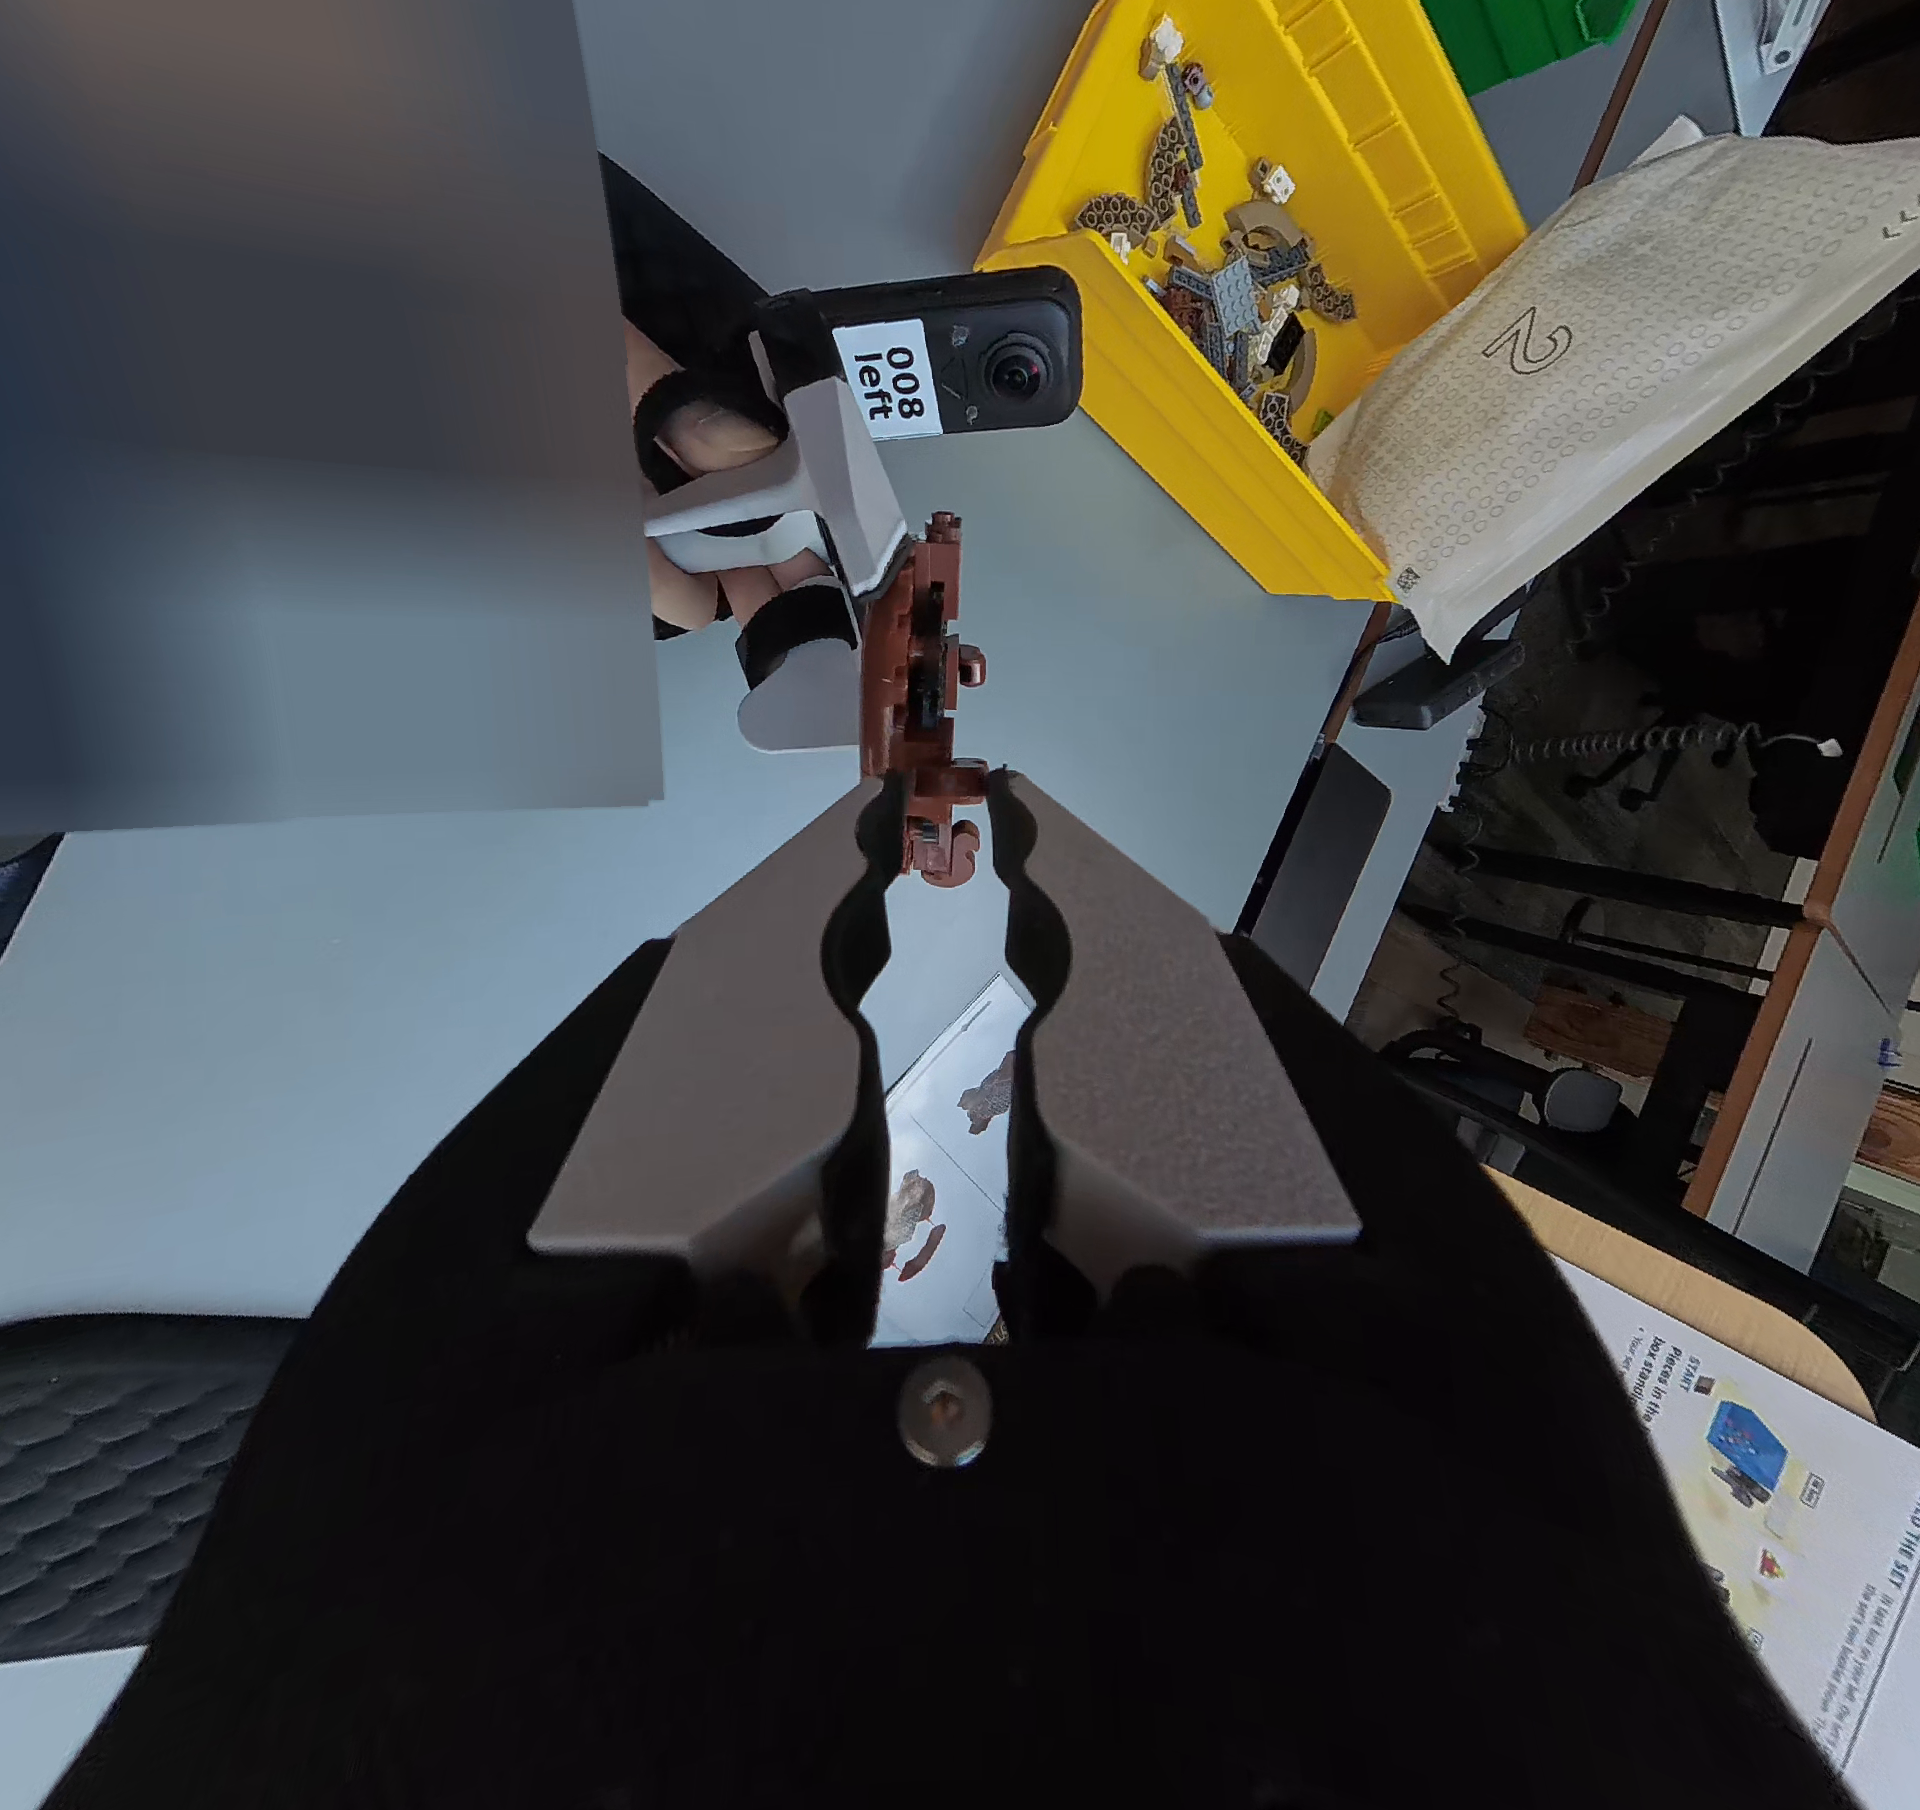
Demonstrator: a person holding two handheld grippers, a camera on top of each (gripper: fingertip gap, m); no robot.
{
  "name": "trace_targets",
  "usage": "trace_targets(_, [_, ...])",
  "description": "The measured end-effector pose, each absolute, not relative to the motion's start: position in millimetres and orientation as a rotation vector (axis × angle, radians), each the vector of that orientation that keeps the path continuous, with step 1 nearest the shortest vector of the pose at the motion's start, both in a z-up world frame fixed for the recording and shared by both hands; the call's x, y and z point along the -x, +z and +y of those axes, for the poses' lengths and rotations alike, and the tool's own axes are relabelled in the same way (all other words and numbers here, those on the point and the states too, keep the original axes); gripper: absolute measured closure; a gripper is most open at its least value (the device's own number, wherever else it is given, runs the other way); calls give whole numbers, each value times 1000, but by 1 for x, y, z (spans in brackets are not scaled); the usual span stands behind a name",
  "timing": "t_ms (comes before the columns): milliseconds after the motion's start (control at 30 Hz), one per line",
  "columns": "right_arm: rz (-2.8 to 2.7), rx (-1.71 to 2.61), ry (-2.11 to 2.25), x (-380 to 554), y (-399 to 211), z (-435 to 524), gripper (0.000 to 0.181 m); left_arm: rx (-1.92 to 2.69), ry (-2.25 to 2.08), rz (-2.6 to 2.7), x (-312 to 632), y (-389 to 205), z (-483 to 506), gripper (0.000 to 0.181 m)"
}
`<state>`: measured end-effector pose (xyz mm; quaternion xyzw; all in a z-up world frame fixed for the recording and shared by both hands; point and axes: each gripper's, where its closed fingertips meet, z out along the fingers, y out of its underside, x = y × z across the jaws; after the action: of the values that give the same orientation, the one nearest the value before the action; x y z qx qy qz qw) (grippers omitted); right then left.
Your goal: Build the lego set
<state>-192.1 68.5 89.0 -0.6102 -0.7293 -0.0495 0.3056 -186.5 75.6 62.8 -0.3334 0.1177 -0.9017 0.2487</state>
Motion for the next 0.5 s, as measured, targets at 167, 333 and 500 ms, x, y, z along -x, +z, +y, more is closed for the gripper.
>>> trace_targets(167, [-1928,1614,-147,191,88,70,167,906,-2463,316,187,63,76,95])
trace_targets(333, [-1920,1611,-143,191,88,70,168,898,-2477,308,188,63,76,95])
trace_targets(500, [-1908,1612,-150,192,87,71,168,898,-2471,294,189,62,78,95])
